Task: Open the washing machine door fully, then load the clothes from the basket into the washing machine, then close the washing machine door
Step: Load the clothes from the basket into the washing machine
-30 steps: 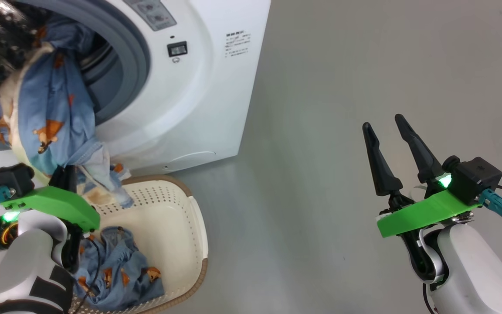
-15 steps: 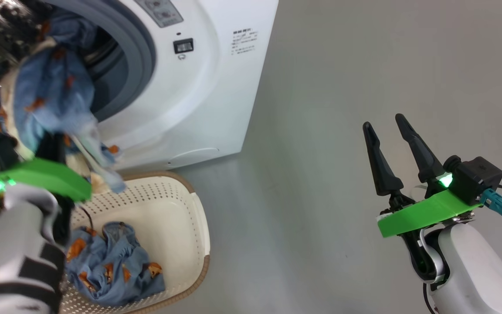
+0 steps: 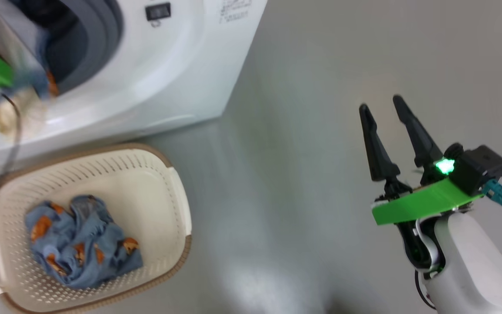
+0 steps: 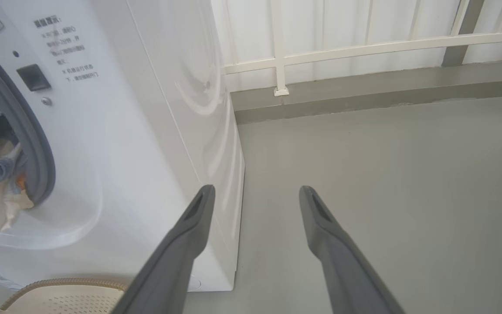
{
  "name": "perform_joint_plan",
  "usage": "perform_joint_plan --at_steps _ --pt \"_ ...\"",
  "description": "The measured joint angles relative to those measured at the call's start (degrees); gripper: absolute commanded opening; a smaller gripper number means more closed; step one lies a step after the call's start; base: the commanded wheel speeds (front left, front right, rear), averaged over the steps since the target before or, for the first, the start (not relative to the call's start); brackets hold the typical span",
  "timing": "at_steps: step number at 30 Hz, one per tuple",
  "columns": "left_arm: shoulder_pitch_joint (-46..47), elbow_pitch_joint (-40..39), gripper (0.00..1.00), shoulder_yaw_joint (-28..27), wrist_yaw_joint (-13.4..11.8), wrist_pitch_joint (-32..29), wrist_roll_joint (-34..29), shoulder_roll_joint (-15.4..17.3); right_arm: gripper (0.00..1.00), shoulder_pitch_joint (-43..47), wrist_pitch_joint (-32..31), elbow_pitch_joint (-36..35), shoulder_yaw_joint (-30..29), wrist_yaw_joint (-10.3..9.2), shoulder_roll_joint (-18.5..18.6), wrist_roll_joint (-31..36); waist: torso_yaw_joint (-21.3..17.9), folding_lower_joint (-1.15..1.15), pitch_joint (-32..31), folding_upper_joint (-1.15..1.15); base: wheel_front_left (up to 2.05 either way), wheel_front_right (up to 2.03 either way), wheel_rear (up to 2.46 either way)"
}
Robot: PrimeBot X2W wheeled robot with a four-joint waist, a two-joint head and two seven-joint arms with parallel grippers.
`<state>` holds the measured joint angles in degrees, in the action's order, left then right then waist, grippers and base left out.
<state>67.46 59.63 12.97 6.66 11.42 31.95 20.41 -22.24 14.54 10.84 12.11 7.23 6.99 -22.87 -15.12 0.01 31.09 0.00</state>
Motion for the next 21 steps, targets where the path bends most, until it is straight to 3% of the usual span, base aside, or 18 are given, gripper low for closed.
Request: perform_joint_plan --at_steps 9,16,21 --pt "10.90 2.21 0.00 0.27 -2.04 2.48 -2.86 2.54 1.00 -1.13 0.00 -1.23 -0.32 0.00 -1.37 1.67 -2.72 0.00 6.33 0.00 0.00 0.00 0.00" --pt "12.65 -6.93 0.00 -3.27 -3.94 3.21 -6.21 3.55 1.00 -1.53 0.00 -1.56 -0.59 0.00 -2.37 1.78 -4.32 0.00 9.78 0.00 0.00 0.00 0.00" --pt "11.32 -8.69 0.00 -5.33 -4.23 3.21 -7.69 3.64 1.00 -2.13 0.00 -1.40 -0.52 0.00 -2.78 1.78 -4.34 0.00 9.87 0.00 0.00 0.00 0.00"
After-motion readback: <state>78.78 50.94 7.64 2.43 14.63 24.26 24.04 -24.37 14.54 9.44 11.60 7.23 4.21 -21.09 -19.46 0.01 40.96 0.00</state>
